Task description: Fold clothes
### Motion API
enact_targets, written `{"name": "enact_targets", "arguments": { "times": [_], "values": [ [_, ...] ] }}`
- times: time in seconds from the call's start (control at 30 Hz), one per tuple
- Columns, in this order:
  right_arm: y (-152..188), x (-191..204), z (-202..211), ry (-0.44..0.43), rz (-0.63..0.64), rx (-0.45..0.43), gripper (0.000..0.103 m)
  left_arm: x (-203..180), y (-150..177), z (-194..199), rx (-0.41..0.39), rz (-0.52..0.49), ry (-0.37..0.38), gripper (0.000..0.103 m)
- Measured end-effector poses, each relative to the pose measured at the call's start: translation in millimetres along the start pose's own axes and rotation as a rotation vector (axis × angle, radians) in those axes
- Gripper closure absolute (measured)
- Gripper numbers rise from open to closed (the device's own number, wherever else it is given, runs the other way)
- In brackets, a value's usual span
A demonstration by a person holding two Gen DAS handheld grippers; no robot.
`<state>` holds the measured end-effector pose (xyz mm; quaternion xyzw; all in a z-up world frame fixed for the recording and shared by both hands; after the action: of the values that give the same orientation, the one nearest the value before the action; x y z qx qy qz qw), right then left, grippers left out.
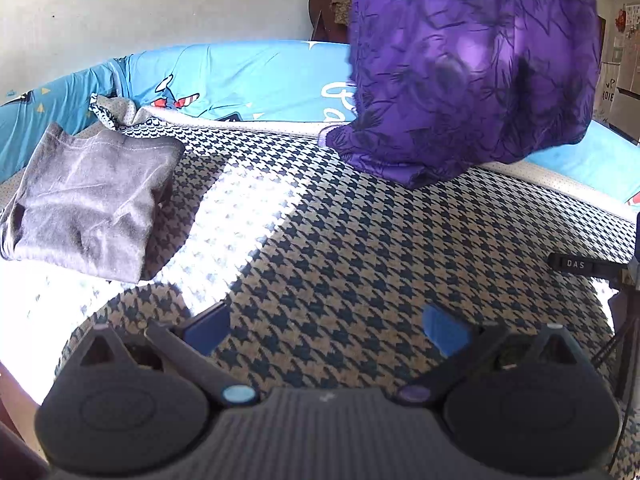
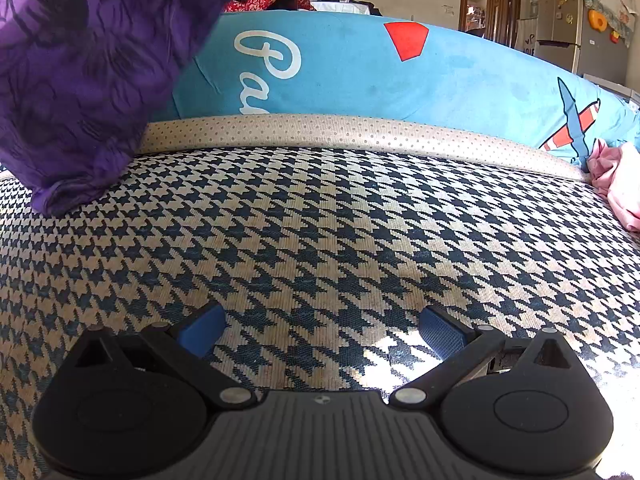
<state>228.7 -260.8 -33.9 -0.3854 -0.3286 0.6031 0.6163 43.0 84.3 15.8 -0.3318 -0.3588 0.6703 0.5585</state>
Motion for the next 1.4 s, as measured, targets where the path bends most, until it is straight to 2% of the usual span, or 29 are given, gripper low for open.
{"name": "enact_targets", "arguments": {
  "times": [0.53, 1.07, 1.4],
  "values": [
    [-1, 2, -2, 0.001, 0.000, 0.001, 0.000, 3, -6, 10, -0.015, 0.041, 0.039, 0.000],
    [-1, 1, -1, 0.000, -0.001, 0.001, 0.000, -16, 6, 5, 0.037, 0.022, 0.098, 0.000],
    [-1, 2, -1, 0.000, -0.001, 0.000, 0.000, -22, 9, 2, 0.059, 0.018, 0.104, 0.000]
  ]
}}
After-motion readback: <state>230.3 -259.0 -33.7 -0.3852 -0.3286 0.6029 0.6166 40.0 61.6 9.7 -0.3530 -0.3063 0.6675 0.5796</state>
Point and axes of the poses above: each gripper's, at about its wrist camera, not at the fingertips, and z roughly against the way its jaws point, x to its left, y to its underside, the point moved 8 cm from there along -z, roughly the way its jaws point, and after that the axes turned 8 degrees about -x, right-handed, at the moved point
